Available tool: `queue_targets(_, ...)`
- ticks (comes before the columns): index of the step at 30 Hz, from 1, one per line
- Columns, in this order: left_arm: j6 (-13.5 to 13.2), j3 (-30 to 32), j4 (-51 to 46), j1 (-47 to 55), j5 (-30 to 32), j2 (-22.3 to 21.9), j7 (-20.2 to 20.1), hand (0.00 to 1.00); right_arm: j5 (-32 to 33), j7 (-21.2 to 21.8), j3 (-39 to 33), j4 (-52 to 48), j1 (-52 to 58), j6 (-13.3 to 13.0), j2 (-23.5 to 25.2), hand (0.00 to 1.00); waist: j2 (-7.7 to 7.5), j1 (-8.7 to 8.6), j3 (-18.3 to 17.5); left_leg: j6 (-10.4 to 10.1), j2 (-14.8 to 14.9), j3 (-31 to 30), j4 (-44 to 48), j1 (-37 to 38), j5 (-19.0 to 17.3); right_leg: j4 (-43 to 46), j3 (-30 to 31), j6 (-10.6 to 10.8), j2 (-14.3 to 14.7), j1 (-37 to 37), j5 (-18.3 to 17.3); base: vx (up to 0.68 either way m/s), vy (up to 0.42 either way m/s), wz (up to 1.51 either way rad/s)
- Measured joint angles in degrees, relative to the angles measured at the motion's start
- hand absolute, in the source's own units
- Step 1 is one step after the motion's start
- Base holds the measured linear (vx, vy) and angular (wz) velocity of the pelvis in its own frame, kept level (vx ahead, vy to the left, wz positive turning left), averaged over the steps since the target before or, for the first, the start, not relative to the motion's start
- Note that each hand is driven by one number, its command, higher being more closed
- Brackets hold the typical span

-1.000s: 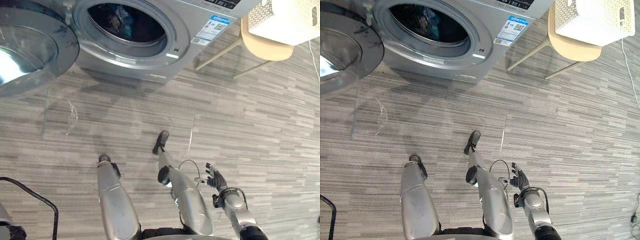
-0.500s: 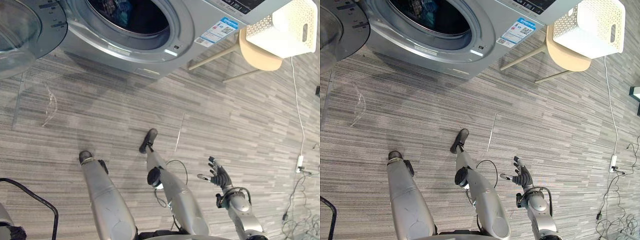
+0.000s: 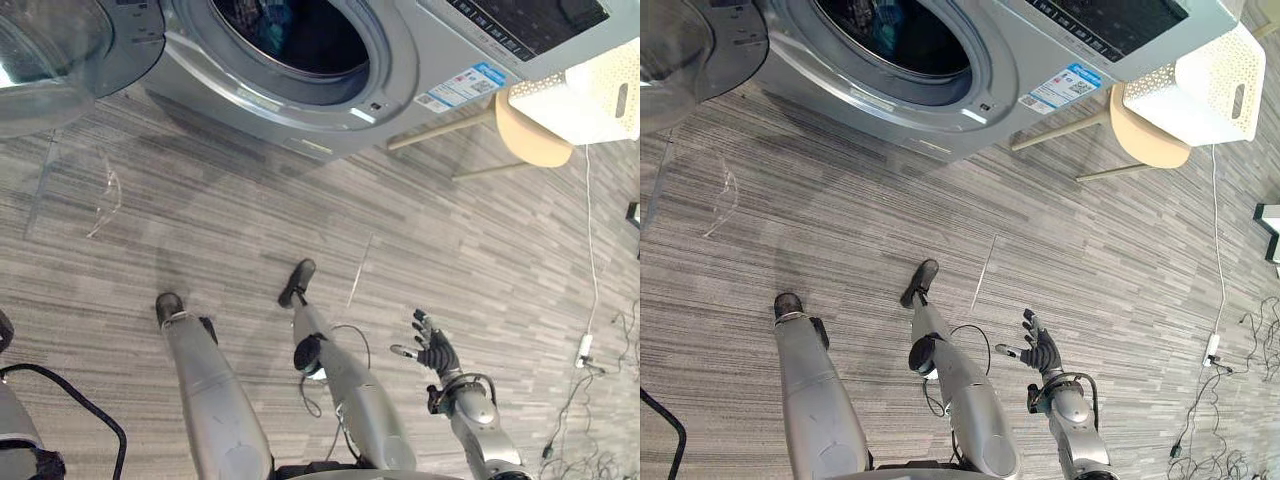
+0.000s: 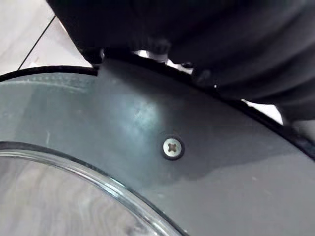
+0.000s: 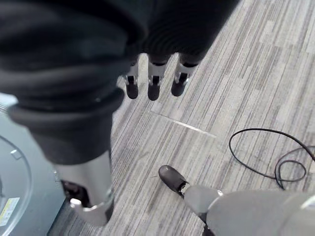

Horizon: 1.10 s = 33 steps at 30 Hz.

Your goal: Pick up the laundry basket with both hands and put the clothes into the washing machine.

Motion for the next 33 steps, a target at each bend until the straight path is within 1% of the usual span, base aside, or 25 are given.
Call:
queue_targets(2,0.0,2.4,0.4,1.5,-2.5,-1.0,-3.0,0.00,0.0,0.3,0.0,1.2,0.1,0.7,0.3,0.00,0.01,0.68,0.0,-0.1,-0.3,0.4,-0.7,1.7,0.1,0.0,1.1,0.0,-0.1,1.2,0.0,-0.02,0.102,0.08)
queue_targets(5,0.9,5.2,4.2,2.0,-4.8,-0.9,-6.8,0.00,-0.1,1.6,0.0,1.2,0.0,2.0,0.2,0.00,0.01,0.84,0.0,0.1,-0.9,1.0,-1.2,3.0,0.2,-0.1,1.7,0.1,-0.8,2.1,-0.1,-0.03,0.093,0.07)
queue_targets(6,1.8,7.0,6.0,2.1,-4.8,-0.8,-8.6,0.00,-0.4,2.4,0.0,1.1,0.0,2.7,0.1,0.00,0.01,0.86,0.0,0.1,-1.0,1.3,-1.1,3.3,0.2,-0.1,2.2,0.2,-1.0,2.3,-0.2,-0.05,0.087,0.01)
queue_targets(8,3.1,9.0,7.4,3.0,-4.8,-1.2,-10.7,0.00,-0.6,3.2,0.0,0.9,0.1,3.4,0.0,0.00,0.01,0.85,0.0,0.1,-1.1,1.5,-0.9,4.0,0.2,-0.1,2.5,0.4,-1.2,3.0,-0.4,-0.05,0.077,0.02)
queue_targets(10,3.9,9.6,7.4,5.3,-4.7,-1.8,-11.6,0.00,-0.9,3.9,-0.1,-0.1,0.2,4.1,-0.1,0.00,0.02,1.08,0.0,0.1,-1.2,1.9,-0.9,5.0,0.2,-0.1,2.6,0.0,-1.4,3.6,-0.8,-0.05,0.076,0.02)
queue_targets(13,4.3,9.8,5.8,9.4,-5.0,-3.7,-11.7,0.00,-2.5,4.8,-0.1,-1.2,0.2,4.2,-0.7,0.00,0.17,1.23,0.1,0.6,-2.1,2.9,-1.5,6.8,0.5,0.1,3.0,-0.2,-2.1,4.6,-0.8,-0.05,0.076,0.06)
queue_targets(14,5.2,7.1,3.9,12.5,-6.6,-5.0,-11.6,0.00,-2.8,4.9,-0.1,-1.2,0.2,4.2,-1.5,0.00,0.72,1.52,0.1,1.0,-3.1,3.4,-2.0,7.9,0.7,1.1,3.2,-0.9,-3.1,4.9,-1.0,-0.07,0.122,0.21)
queue_targets(15,6.1,2.9,2.4,14.7,-8.4,-6.8,-11.4,0.00,-3.0,4.8,0.0,-0.8,0.3,4.2,-2.4,0.00,1.70,2.02,0.1,1.5,-4.2,3.5,-2.6,8.8,1.2,2.0,3.1,-1.1,-4.3,5.2,-0.9,-0.07,0.132,0.29)
queue_targets(16,6.4,0.3,1.5,16.0,-9.9,-7.7,-11.3,0.00,-3.4,4.8,0.1,-0.5,0.2,4.2,-2.8,0.00,2.28,2.23,-0.1,1.9,-5.1,3.6,-3.0,9.3,1.4,2.5,3.1,-1.0,-5.0,5.5,-1.1,-0.06,0.138,0.46)
queue_targets(17,6.9,-6.1,-0.8,19.5,-14.2,-9.0,-11.1,0.00,-5.1,4.9,0.4,0.7,-0.3,4.3,-3.7,0.00,3.64,2.26,-0.2,2.6,-7.0,3.7,-3.8,10.9,1.9,3.6,2.9,-1.2,-6.7,6.5,-1.4,-0.07,0.155,0.54)
queue_targets(18,7.1,-12.7,-3.0,22.5,-18.3,-10.6,-11.1,0.00,-6.0,4.9,1.4,3.1,-1.3,4.3,-4.7,0.00,5.05,2.23,-0.6,3.3,-8.8,4.0,-4.7,13.0,2.3,4.9,2.9,-0.6,-8.5,7.8,-1.9,-0.07,0.171,0.56)
queue_targets(19,6.6,-15.1,-4.4,25.9,-20.4,-11.1,-11.2,0.00,-6.7,4.9,2.0,4.7,-2.2,4.3,-5.1,0.00,5.94,2.09,-1.1,3.8,-9.8,3.9,-5.1,13.8,2.5,5.7,2.8,0.0,-9.6,8.4,-2.3,-0.08,0.202,0.43)
queue_targets(20,2.7,-16.7,-7.0,35.1,-25.2,-12.6,-11.3,0.00,-7.3,5.0,2.9,8.0,-3.9,4.2,-5.1,0.00,6.86,0.54,-2.3,5.0,-11.6,5.0,-5.8,16.1,2.5,7.1,3.6,1.4,-11.7,9.4,-3.3,-0.08,0.232,0.15)
queue_targets(21,1.6,-18.1,-7.8,38.5,-24.7,-19.3,-11.5,0.00,-7.3,4.6,3.5,9.5,-3.8,4.5,-4.8,0.00,8.46,0.63,-3.4,5.9,-12.5,7.4,-5.6,18.7,1.7,7.7,5.1,1.8,-12.9,10.2,-3.5,-0.09,0.228,0.04)
queue_targets(22,1.5,-19.3,-8.0,38.4,-23.5,-23.1,-11.8,0.00,-7.3,4.7,3.4,9.4,-3.4,4.7,-4.8,0.00,9.36,0.80,-3.9,5.9,-13.0,7.9,-5.4,19.5,1.3,7.5,5.7,2.0,-13.3,11.0,-3.5,-0.12,0.215,0.02)
queue_targets(23,2.4,-25.5,-9.1,36.1,-25.6,-27.6,-12.3,0.00,-7.4,5.2,5.1,10.2,-4.0,4.7,-4.4,0.00,9.88,0.16,-5.0,6.3,-14.5,8.3,-6.4,20.5,1.3,6.6,5.9,4.0,-14.7,12.0,-5.4,-0.14,0.154,-0.03)
queue_targets(24,2.5,-32.6,-7.1,32.7,-28.7,-29.0,-13.5,0.00,-7.7,6.0,6.6,12.5,-6.7,4.5,-4.2,0.00,9.76,-0.79,-6.5,8.1,-14.7,9.6,-9.7,21.6,2.8,8.4,6.1,6.0,-16.2,11.5,-8.1,-0.17,0.136,-0.07)
queue_targets(25,2.6,-35.4,-6.4,32.1,-30.0,-29.2,-13.8,0.00,-7.9,6.1,6.7,13.5,-7.9,4.6,-4.1,0.00,9.95,-1.76,-7.2,8.8,-14.8,10.6,-10.8,22.0,3.4,12.1,6.2,5.3,-16.9,10.4,-9.0,-0.14,0.094,-0.21)
queue_targets(26,2.6,-41.9,-9.3,32.9,-32.5,-27.8,-15.1,0.00,-8.7,5.9,6.8,13.7,-9.4,4.6,-4.1,0.00,9.92,-4.13,-8.1,8.9,-14.7,12.1,-12.2,23.2,4.1,20.1,7.3,3.7,-17.4,9.9,-10.8,-0.09,0.075,-0.16)
queue_targets(27,2.0,-47.8,-13.6,33.0,-34.3,-27.8,-17.4,0.00,-9.3,5.8,6.9,13.7,-9.1,4.3,-4.6,0.00,9.56,-4.72,-9.2,8.8,-15.4,13.0,-12.4,23.9,4.2,20.3,7.7,1.9,-17.4,11.4,-14.4,-0.04,0.060,-0.21)
queue_targets(28,1.1,-50.3,-15.6,33.1,-35.2,-28.0,-18.6,0.00,-9.5,5.8,6.9,14.0,-9.4,4.2,-5.0,0.00,9.97,-4.85,-9.5,8.7,-15.4,13.1,-12.6,24.2,4.1,19.4,7.8,1.4,-17.1,11.6,-14.2,-0.01,0.035,-0.30)
queue_targets(29,0.2,-53.8,-18.2,33.2,-36.8,-29.1,-20.9,0.00,-9.6,5.8,7.2,14.9,-9.5,4.1,-5.2,0.00,10.01,-5.14,-10.4,8.5,-15.5,14.0,-13.4,24.5,4.2,17.5,8.2,0.6,-16.8,11.7,-13.6,0.02,0.030,-0.49)
queue_targets(30,-0.1,-57.6,-21.2,33.2,-38.4,-30.4,-23.0,0.00,-9.6,5.8,8.1,16.4,-9.7,4.1,-5.1,0.00,10.06,-5.79,-11.8,8.1,-15.5,15.2,-15.0,25.4,4.5,15.1,8.6,0.5,-16.4,12.1,-13.6,0.08,0.037,-0.62)
queue_targets(32,-1.2,-60.0,-25.9,33.6,-42.8,-30.4,-26.6,0.00,-11.0,6.3,9.6,18.2,-9.0,4.1,-5.1,0.00,10.55,-7.16,-13.1,7.1,-15.4,18.3,-18.4,29.7,5.1,11.8,8.7,0.1,-15.7,14.7,-13.2,0.14,0.021,-0.70)
queue_targets(33,-1.4,-59.9,-27.1,33.7,-43.5,-30.1,-27.2,0.00,-11.5,6.3,9.6,18.4,-8.3,4.1,-5.1,0.00,10.84,-7.75,-13.6,7.1,-15.4,19.0,-19.0,30.9,5.1,11.2,8.8,0.0,-15.7,15.4,-12.4,0.19,0.001,-0.62)
